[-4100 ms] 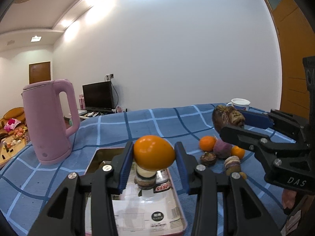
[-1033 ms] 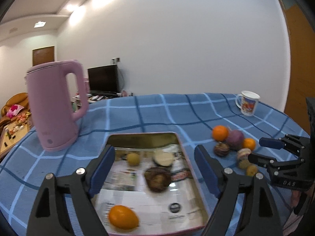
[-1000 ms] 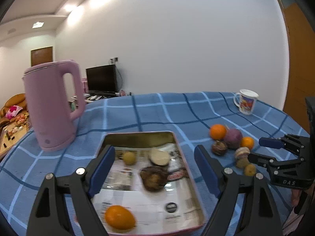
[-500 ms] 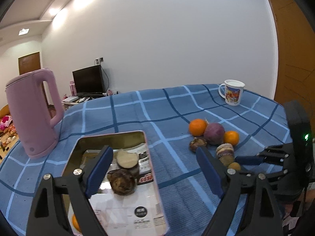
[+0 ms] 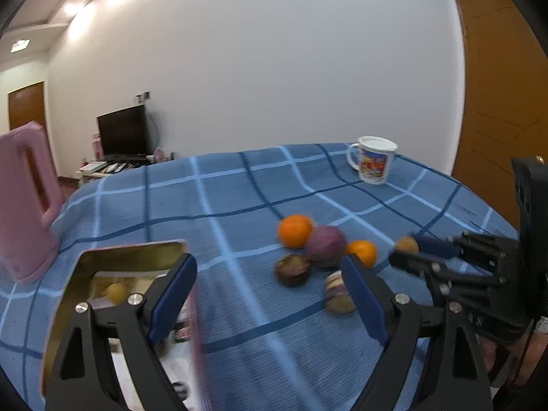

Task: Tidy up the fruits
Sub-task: 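Move the right tool back to the pile and close it on a round tan fruit, then close the left tool on the cut purple-skinned taro slice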

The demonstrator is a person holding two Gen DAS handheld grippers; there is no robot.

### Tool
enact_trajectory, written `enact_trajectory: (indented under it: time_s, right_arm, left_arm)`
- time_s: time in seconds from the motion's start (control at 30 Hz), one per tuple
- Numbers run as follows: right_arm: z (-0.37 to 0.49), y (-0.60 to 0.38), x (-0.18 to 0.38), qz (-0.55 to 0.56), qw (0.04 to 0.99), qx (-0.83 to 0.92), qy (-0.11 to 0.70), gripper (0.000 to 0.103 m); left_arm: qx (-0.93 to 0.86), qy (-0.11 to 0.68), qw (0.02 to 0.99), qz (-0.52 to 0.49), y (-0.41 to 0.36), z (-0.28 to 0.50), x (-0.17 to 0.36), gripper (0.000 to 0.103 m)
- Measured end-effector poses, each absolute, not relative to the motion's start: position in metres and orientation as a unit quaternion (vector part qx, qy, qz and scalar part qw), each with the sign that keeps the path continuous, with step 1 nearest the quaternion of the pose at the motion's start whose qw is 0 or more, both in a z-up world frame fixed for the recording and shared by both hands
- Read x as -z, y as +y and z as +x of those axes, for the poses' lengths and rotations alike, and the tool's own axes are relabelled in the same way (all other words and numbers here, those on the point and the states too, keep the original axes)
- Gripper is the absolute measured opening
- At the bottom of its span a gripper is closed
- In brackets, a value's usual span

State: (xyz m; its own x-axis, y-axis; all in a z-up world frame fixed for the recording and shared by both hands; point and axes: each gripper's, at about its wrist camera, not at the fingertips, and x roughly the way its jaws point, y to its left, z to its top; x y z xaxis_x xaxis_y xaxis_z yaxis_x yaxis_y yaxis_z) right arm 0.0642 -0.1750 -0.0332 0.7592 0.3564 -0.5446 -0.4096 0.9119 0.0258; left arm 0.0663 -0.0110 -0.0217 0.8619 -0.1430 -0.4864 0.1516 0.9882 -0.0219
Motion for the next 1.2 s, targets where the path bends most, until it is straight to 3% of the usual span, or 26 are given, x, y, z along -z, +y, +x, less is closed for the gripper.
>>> enact_trajectory:
  time_s: [0.2, 0.43, 0.67, 0.8, 0.83, 1.2]
  right_arm:
    - [0.084, -0.19, 0.025, -0.041, 0.958, -0.143, 0.246, 0.031]
    - [0.095, -0.193, 0.025, -0.037, 0.961, -0.131, 0.24, 0.032]
    - [0.097, -0.195, 0.027, -0.032, 0.96, -0.134, 0.245, 0.032]
    - [0.098, -0.193, 0.028, -0.035, 0.959, -0.134, 0.247, 0.032]
    - [0.098, -0.193, 0.028, -0.035, 0.959, -0.134, 0.246, 0.032]
    - [0.095, -0.195, 0.027, -0.028, 0.961, -0.142, 0.234, 0.032]
  left_arm:
    - [0.107, 0.283, 0.953, 0.014, -0.042, 0.087, 0.035, 0.081]
    - [0.133, 0.329, 0.935, 0.012, -0.058, 0.108, 0.053, 0.066]
    - [0.157, 0.357, 0.92, 0.034, -0.075, 0.115, 0.06, 0.066]
    - [0.161, 0.383, 0.909, 0.037, -0.079, 0.122, 0.067, 0.051]
    - [0.165, 0.392, 0.905, 0.033, -0.078, 0.126, 0.07, 0.043]
    - [0.173, 0.378, 0.91, -0.012, -0.062, 0.121, 0.068, 0.04]
